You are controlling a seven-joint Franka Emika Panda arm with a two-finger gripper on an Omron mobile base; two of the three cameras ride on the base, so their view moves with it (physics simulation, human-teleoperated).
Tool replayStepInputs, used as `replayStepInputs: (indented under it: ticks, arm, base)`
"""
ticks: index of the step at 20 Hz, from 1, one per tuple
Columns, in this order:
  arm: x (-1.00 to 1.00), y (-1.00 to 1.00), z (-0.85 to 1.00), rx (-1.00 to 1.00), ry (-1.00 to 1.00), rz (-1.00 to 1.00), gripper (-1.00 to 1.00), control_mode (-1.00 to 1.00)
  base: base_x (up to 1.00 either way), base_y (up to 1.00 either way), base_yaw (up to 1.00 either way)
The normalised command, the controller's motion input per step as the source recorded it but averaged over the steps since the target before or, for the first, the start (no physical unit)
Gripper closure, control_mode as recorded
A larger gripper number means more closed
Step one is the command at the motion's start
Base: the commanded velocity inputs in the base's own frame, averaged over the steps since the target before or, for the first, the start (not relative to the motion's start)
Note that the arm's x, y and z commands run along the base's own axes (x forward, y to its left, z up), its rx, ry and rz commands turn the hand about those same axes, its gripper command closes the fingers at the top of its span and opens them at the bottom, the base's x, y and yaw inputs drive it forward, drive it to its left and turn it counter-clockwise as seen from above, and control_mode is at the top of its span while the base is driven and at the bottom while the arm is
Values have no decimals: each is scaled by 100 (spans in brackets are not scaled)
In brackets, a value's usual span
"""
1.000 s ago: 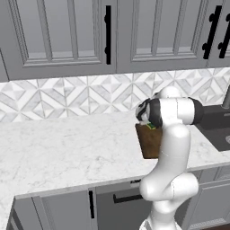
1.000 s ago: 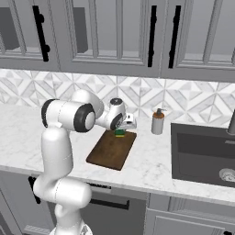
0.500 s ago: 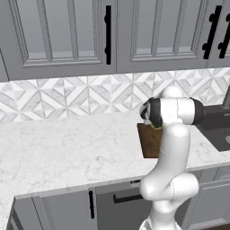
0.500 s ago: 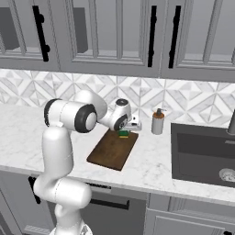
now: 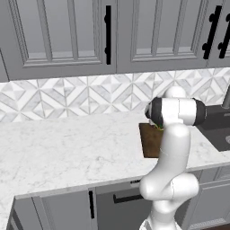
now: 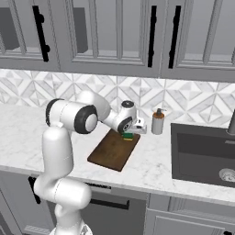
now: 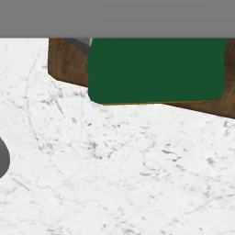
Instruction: Pick up the sponge from the counter and clean the cutting board by briefly scrubbing or pressing down on the cutting board. Once finished, release the sponge.
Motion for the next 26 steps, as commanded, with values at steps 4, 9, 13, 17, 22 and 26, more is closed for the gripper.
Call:
replayStepInputs:
  ticks: [4, 9, 13, 17, 22, 26]
  arm:
    - [-38, -55, -22, 3, 0, -6, 100, -100]
    - [-49, -36, -36, 3, -4, -6, 100, -100]
    - [-80, -3, -48, 1, -8, -9, 100, -100]
    - [-83, 83, -67, -2, -7, -11, 100, -100]
    - [-74, 91, -85, -1, -10, -7, 100, -100]
    - [-100, 62, -79, 0, -10, -6, 100, -100]
  base:
    - [0, 0, 0]
    - [0, 0, 0]
    - [0, 0, 0]
    - [0, 0, 0]
    - [0, 0, 0]
    - [0, 0, 0]
